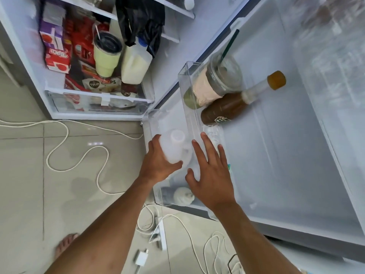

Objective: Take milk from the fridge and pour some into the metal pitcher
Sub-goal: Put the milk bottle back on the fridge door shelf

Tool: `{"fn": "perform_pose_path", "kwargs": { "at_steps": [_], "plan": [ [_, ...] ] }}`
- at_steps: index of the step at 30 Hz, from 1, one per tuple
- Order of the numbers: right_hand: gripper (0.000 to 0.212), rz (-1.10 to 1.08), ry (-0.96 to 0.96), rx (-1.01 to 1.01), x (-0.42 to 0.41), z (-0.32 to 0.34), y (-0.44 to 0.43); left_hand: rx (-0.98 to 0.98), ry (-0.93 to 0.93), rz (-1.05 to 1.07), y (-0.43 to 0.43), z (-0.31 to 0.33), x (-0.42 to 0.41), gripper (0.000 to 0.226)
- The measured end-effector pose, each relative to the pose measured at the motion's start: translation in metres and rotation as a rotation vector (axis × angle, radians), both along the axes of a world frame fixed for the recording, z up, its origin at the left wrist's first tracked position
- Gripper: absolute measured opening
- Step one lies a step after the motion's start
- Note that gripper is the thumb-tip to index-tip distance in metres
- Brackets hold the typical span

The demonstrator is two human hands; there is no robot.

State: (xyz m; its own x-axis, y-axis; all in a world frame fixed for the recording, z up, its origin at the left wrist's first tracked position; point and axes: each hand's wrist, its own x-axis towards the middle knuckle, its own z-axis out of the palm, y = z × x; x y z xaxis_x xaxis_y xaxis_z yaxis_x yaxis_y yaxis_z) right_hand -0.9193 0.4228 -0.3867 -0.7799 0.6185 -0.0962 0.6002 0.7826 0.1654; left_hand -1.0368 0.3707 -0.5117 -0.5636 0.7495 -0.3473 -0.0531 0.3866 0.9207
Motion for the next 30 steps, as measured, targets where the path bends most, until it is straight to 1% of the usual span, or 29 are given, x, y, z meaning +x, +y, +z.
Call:
{"fn": "perform_pose_path", "kwargs": {
  "at_steps": [6, 11, 17, 19, 25, 30],
  "plan": [
    [0.068, 0.020, 0.048, -0.010, 0.009, -0.002, 0.006, 0.018, 0.102, -0.141, 0.009, -0.018, 0.014, 0.111],
    [0.068, 0.030, 0.072, -0.019, 0.012, -0.003, 0.009, -0.023, 0.269, -0.271, 0.019, -0.040, 0.026, 0.110],
    [0.069, 0.045, 0.060, 0.004, 0.020, -0.005, 0.014, -0.016, 0.312, -0.324, 0.019, -0.064, 0.039, 0.110],
    [0.068, 0.047, 0.067, 0.009, 0.020, -0.005, 0.014, -0.032, 0.313, -0.331, 0.019, -0.068, 0.042, 0.109],
    [0.066, 0.045, 0.078, 0.003, 0.021, -0.005, 0.014, -0.101, 0.390, -0.385, 0.021, -0.081, 0.048, 0.107],
    [0.066, 0.044, 0.077, 0.003, 0.020, -0.004, 0.014, -0.147, 0.445, -0.436, 0.020, -0.089, 0.051, 0.109]
  ]
}}
